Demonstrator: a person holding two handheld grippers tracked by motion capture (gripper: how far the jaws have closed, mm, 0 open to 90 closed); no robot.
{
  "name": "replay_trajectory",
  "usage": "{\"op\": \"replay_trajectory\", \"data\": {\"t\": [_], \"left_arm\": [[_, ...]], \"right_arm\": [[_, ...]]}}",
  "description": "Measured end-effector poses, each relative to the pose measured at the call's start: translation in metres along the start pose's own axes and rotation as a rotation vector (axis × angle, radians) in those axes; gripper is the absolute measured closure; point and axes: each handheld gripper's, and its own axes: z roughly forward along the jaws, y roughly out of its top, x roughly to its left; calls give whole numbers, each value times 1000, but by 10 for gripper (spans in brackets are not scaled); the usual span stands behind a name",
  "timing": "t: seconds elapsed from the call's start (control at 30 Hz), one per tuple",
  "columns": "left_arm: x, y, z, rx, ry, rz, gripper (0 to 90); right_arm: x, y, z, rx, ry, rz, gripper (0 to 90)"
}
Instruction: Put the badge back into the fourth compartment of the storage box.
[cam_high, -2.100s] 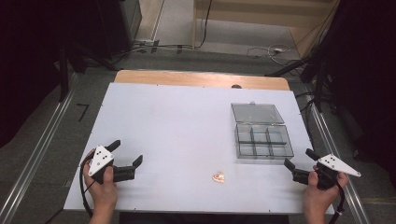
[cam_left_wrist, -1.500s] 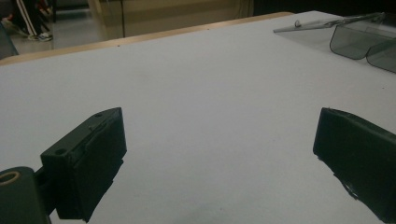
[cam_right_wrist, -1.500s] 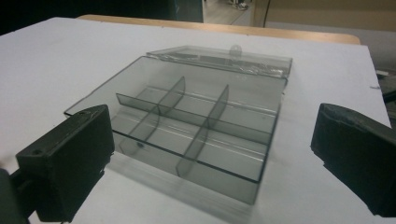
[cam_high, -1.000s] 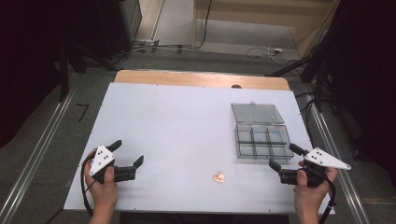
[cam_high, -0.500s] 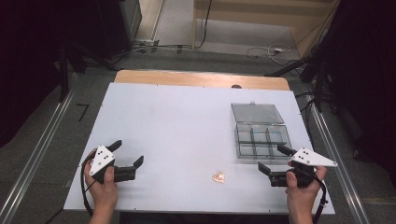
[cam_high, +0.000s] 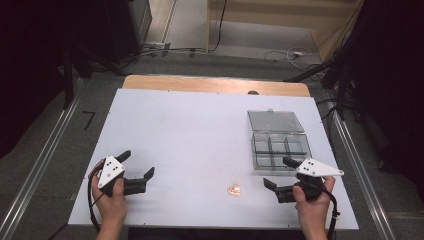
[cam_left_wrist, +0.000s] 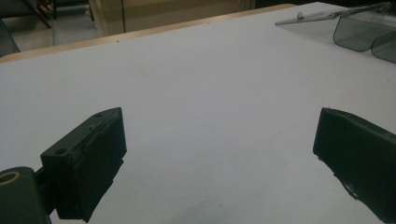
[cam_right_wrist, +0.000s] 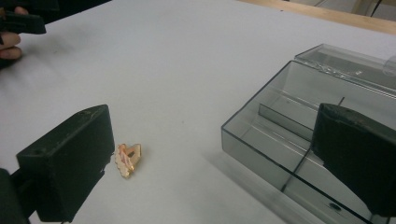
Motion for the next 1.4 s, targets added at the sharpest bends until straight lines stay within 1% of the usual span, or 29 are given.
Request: {"op": "replay_trajectory", "data": {"t": [0.1,0.13,0.17,0.23,0.4,0.53,0.6,0.63,0.67,0.73,0.77,0.83,0.87,0.9,0.97,1.0,1.03,1.07,1.1,1.13,1.33,1.37,1.4], "left_arm": [[0,0,0,-2,0,-3,33],[0,0,0,-2,0,-3,34],[0,0,0,-3,0,-4,34],[0,0,0,-3,0,-4,34],[0,0,0,-3,0,-4,33],[0,0,0,-2,0,-5,34],[0,0,0,-1,0,-5,33],[0,0,0,-1,0,-5,34],[0,0,0,1,1,-4,34],[0,0,0,4,2,-4,34],[0,0,0,4,1,-3,34],[0,0,0,4,1,-4,33],[0,0,0,4,1,-4,33],[0,0,0,4,0,-4,34],[1,0,0,4,1,-6,33],[1,0,0,3,0,-7,34],[1,0,0,4,0,-7,33],[1,0,0,4,-1,-5,34],[1,0,0,4,-1,-5,33],[1,0,0,4,-1,-5,34],[1,0,1,4,-1,-6,34],[0,0,1,5,-1,-3,34],[0,0,1,5,-1,-3,34]], "right_arm": [[3,1,3,5,14,2,0],[6,1,6,12,28,4,0],[6,1,6,12,28,4,0],[11,2,10,24,43,3,0],[17,3,17,40,57,-3,0],[23,4,23,55,82,-8,0],[25,4,24,59,85,-9,0],[29,5,27,65,63,-16,42],[29,5,27,65,63,-16,42],[32,5,30,79,52,-22,43],[36,5,33,86,42,-28,57],[37,5,35,89,41,-27,63],[38,5,36,95,44,-29,84],[41,4,39,95,46,-32,127],[42,4,41,96,52,-33,142],[43,4,42,102,53,-31,170],[45,3,46,120,45,-32,221],[47,3,48,129,40,-33,239],[47,3,48,129,40,-33,239],[49,2,52,142,37,-33,266],[50,0,60,172,64,-27,316],[50,-2,64,188,75,-34,342],[51,-2,66,201,77,-37,347]]}}
